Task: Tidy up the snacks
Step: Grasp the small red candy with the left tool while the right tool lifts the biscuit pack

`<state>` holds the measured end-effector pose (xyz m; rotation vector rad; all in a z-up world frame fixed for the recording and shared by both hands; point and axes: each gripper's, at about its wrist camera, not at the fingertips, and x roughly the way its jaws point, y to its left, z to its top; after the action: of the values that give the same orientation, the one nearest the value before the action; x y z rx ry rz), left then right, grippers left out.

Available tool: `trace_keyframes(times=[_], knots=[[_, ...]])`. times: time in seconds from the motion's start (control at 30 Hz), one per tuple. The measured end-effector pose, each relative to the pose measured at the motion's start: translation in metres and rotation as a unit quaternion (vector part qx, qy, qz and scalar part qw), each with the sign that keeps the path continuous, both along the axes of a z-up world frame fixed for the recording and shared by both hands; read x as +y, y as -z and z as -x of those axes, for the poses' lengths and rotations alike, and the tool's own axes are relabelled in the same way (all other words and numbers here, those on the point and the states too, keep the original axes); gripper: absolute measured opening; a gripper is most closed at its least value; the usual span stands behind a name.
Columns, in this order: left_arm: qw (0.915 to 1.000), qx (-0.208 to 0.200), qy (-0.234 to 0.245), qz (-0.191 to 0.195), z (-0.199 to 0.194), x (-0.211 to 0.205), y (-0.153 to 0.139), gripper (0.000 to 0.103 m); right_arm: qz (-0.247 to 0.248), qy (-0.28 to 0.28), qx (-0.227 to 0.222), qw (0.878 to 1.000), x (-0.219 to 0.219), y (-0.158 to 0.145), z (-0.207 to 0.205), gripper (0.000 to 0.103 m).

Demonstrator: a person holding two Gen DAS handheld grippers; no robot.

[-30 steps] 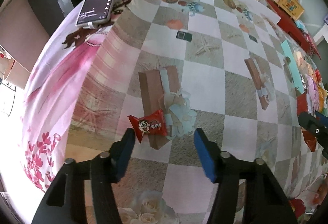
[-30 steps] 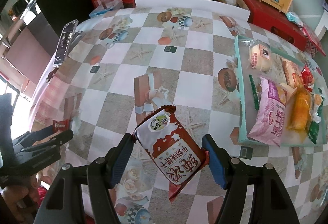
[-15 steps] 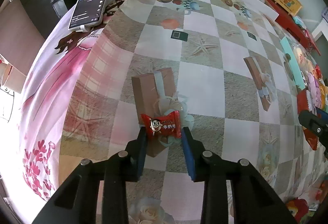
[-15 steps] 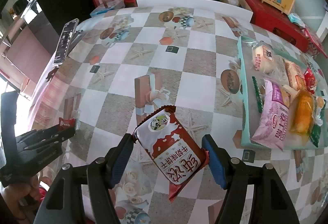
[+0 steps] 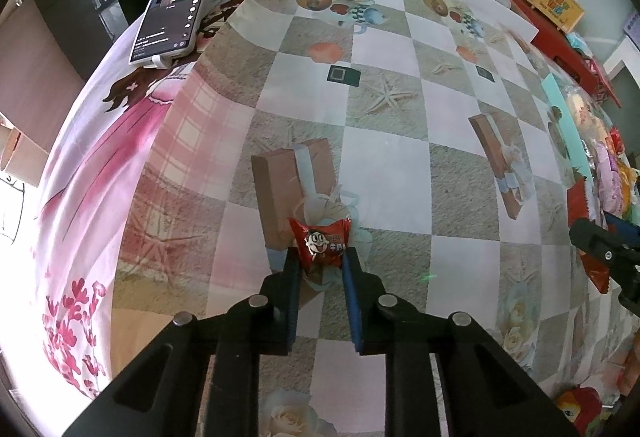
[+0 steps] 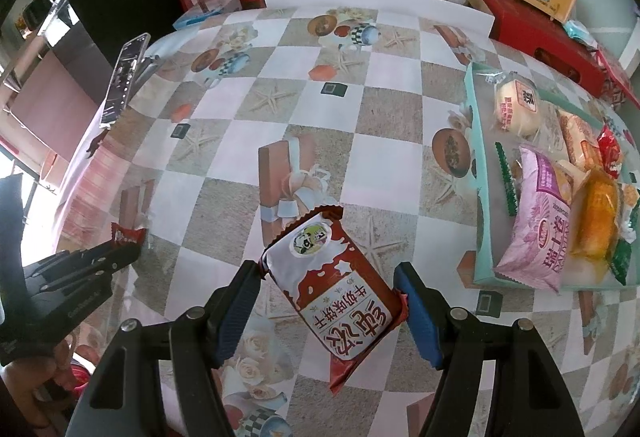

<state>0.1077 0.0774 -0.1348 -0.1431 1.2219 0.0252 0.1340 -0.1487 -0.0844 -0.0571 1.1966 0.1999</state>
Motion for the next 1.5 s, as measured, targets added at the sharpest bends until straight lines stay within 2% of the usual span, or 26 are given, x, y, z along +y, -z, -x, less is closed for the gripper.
trace_keyframes(times=[0.1,0.37,0.9,1.2,1.5], knots=[[1.0,-0.007,0.001,0.001,0.0,0.0,-0.004,0.01,0.0,0.0,0.0,1.0,0.0,0.0,0.0,0.072],[0.9997,-0.022,0.006,0.0,0.001,-0.003,-0.012,0.01,-0.003,0.002,-0.002,1.0,-0.001,0.0,-0.001,0.072],[0.9952,-0.092,0.034,-0.008,-0.001,-0.028,-0.06,0.01,-0.024,0.025,-0.037,0.999,-0.016,-0.021,-0.003,0.072],[0.99,-0.122,0.069,-0.009,-0.015,-0.066,-0.083,0.01,-0.04,0.054,-0.073,0.995,-0.034,-0.043,-0.014,0.072],[0.984,-0.135,0.115,-0.019,-0.04,-0.121,-0.091,0.01,-0.048,0.101,-0.085,0.99,-0.07,-0.041,-0.029,0.072]])
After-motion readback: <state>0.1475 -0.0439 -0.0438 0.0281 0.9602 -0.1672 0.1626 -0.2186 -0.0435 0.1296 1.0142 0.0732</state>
